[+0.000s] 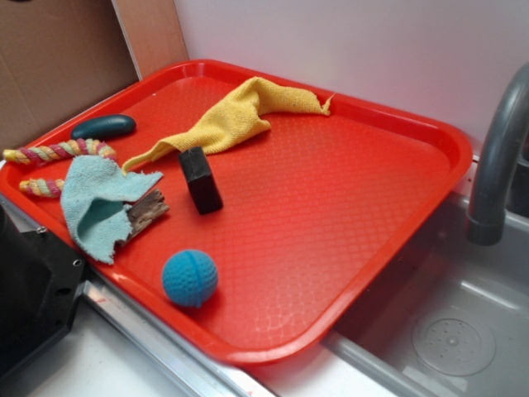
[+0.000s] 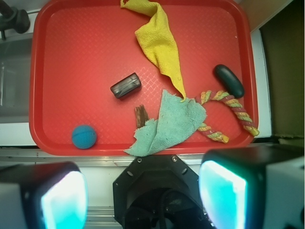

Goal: Grab the yellow cloth.

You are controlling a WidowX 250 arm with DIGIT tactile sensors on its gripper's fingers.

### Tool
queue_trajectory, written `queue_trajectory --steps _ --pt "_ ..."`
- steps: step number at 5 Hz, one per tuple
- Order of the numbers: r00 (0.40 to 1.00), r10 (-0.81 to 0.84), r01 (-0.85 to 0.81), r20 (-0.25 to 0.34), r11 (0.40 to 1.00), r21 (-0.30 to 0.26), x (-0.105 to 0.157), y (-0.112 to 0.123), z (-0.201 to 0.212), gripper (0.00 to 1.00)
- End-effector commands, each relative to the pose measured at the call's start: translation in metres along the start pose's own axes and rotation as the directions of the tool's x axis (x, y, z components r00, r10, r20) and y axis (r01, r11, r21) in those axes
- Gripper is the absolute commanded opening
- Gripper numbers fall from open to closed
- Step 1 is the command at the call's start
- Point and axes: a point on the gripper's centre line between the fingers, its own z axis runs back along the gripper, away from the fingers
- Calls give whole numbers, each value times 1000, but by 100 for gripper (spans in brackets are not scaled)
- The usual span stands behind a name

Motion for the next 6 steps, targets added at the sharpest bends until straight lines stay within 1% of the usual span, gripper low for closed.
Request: queue_trajectory --steps 1,2,3,4,5,6 --pt "1000 0 0 0 1000 0 0 0 0 100" --pt "1000 9 -8 -18 998 69 31 26 -52 100" --pt "1000 3 -2 -13 998 59 60 52 -87 100" --pt "1000 -12 11 15 998 58 86 59 -103 100" --pt "996 -75 74 48 997 10 119 55 -123 100" --pt "992 -103 103 69 995 -5 142 49 -141 100"
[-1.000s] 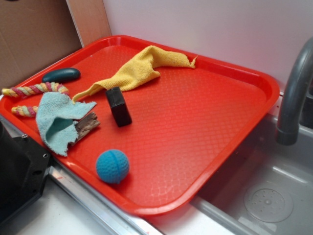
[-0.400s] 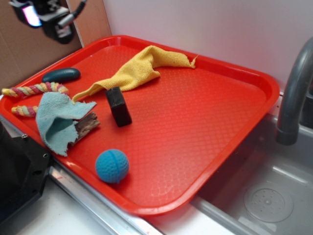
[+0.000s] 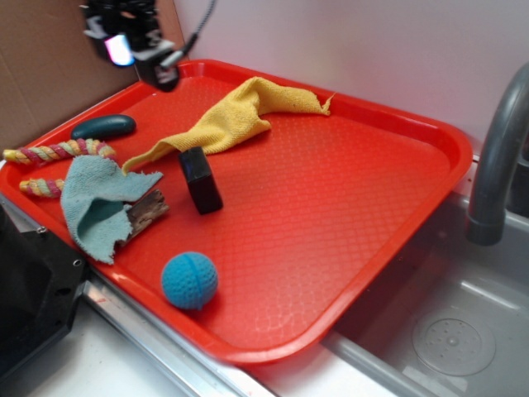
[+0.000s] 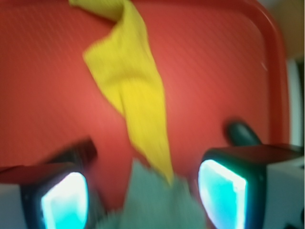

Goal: Grab the yellow cloth.

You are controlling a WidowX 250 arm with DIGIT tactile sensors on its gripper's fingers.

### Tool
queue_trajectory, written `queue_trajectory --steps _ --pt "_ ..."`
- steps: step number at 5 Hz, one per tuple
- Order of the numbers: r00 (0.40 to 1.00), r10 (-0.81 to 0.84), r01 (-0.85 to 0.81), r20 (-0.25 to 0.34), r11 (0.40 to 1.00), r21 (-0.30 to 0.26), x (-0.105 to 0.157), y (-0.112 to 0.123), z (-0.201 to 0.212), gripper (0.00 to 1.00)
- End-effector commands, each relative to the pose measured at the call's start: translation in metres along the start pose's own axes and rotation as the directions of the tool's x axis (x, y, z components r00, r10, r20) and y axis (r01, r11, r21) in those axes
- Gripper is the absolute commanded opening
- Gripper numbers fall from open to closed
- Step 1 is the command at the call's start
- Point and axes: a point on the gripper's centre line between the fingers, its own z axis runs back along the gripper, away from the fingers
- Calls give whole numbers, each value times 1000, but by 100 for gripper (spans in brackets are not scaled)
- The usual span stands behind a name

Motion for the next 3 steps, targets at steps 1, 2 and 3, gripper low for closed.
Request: queue_trajectory --steps 1,2,3 --pt "996 -6 4 94 1000 17 54 -3 -23 100" --pt "996 -19 22 92 999 -34 72 -7 -54 100" --pt "991 24 -18 131 999 -46 77 -6 -71 100"
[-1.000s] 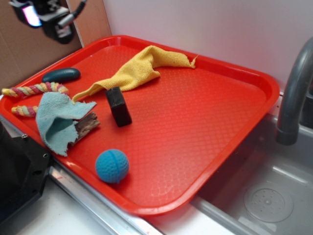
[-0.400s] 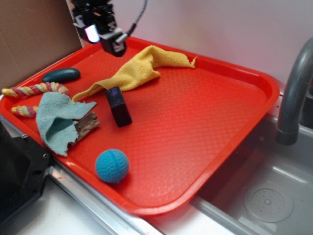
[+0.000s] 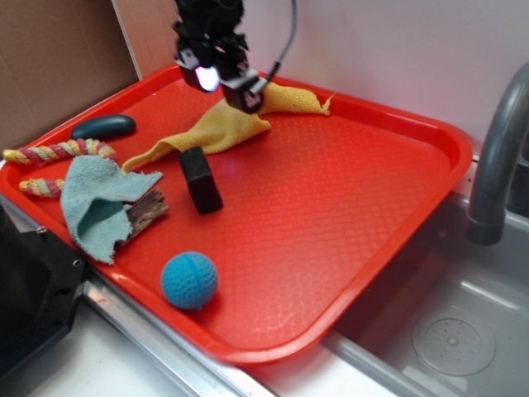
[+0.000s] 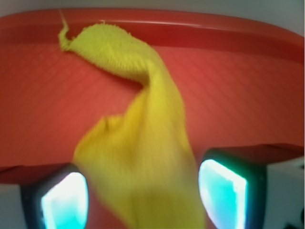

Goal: Grab the yellow cloth.

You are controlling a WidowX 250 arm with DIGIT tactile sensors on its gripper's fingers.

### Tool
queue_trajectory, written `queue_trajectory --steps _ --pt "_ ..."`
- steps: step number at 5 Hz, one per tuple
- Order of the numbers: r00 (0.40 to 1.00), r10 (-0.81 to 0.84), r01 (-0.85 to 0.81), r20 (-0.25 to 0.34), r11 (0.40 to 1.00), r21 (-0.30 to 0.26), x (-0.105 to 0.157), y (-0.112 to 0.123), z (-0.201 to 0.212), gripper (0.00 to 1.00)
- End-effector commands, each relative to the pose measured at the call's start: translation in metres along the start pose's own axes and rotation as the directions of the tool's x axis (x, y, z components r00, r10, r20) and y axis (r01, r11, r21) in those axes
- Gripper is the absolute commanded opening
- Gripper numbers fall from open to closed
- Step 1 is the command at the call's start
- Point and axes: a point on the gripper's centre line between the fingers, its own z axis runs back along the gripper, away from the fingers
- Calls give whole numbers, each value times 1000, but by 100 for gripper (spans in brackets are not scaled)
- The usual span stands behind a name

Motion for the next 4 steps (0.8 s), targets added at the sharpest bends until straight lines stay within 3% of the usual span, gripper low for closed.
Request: queue_trajectory --steps 1,2,4 --pt "995 52 -45 80 995 -85 21 -1 -18 100" --pt "995 76 -72 58 995 -72 20 -2 -22 0" --pt "996 86 -84 25 995 -47 19 1 -22 0"
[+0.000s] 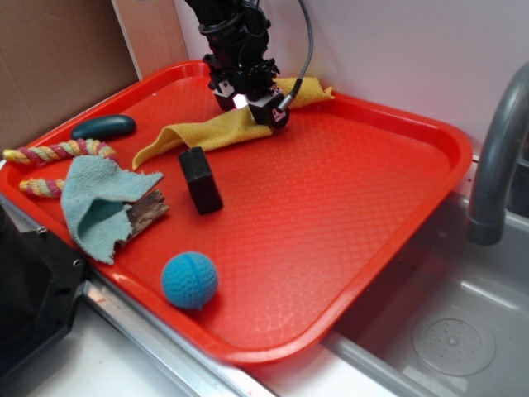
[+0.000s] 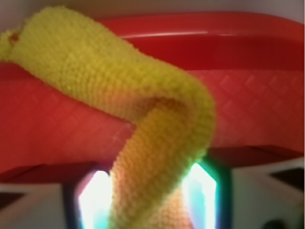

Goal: Grab the yellow cloth.

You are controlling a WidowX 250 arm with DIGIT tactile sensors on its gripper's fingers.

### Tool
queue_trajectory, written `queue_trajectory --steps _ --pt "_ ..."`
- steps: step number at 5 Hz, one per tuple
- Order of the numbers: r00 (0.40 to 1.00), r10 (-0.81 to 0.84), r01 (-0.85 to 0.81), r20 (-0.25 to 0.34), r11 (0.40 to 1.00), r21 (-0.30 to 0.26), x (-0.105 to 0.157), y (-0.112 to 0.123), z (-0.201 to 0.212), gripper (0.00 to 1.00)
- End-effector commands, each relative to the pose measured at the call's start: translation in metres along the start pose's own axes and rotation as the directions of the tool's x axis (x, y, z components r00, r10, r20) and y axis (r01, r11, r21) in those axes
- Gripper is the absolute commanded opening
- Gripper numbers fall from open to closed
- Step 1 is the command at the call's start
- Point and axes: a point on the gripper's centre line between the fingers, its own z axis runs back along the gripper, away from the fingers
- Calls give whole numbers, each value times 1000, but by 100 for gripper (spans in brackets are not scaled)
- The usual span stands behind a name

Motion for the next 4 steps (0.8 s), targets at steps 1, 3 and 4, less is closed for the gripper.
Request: queue_trajectory --steps 1,3,4 --pt "997 34 -26 -66 992 120 -9 4 33 0" --pt "994 105 -106 39 994 11 -54 14 141 0" --pt "983 182 -184 27 977 111 -64 -10 191 0"
